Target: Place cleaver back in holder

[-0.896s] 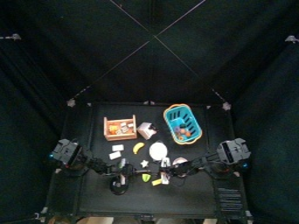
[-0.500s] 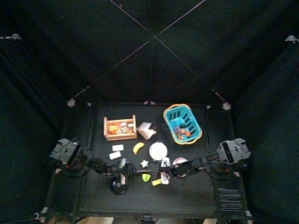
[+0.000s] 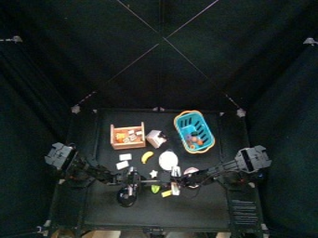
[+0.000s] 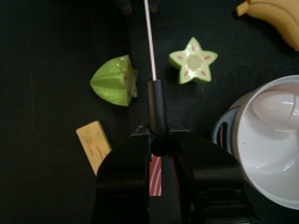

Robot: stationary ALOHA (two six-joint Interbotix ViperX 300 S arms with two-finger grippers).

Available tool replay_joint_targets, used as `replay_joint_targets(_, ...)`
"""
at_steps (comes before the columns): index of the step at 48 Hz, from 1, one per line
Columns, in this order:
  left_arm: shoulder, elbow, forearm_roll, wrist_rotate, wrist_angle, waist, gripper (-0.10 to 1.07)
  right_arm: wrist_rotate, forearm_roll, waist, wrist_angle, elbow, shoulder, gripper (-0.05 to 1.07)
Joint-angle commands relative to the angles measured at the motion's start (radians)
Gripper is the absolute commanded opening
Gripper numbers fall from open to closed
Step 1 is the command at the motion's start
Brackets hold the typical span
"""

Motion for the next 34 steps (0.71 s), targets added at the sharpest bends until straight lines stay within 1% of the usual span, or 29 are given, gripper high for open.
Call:
replay_joint_targets(1, -0.031, -0.015, 0.011, 0.003, -0.049, 0.011, 0.82, 0.002, 0.020, -0.003, 0.012, -0.021, -0.057, 0.38)
replay_joint_targets(5, -0.049, -0.009, 0.017, 0.005, -0.084, 0.012, 0.85, 0.002, 0.035, -0.005, 0.032, -0.017, -0.072, 0.38)
replay_joint_targets(17, -0.110, 0.032, 0.020, 0.002, -0.156, 0.035, 0.85, 0.003, 0.092, -0.005, 0.067, -0.018, -0.103, 0.38)
replay_joint_targets(22, -0.164, 0.058, 0.020, 0.002, -0.184, 0.058, 0.85, 0.003, 0.140, -0.005, 0.092, -0.026, -0.126, 0.38)
replay_joint_targets(29, -0.233, 0.080, 0.006, 0.000, -0.179, 0.078, 0.85, 0.003, 0.172, -0.009, 0.135, -0.031, -0.167, 0.38)
replay_joint_targets(34, -0.285, 0.103, 0.000, 0.002, -0.179, 0.106, 0.85, 0.005, 0.202, -0.023, 0.178, -0.041, -0.190, 0.38)
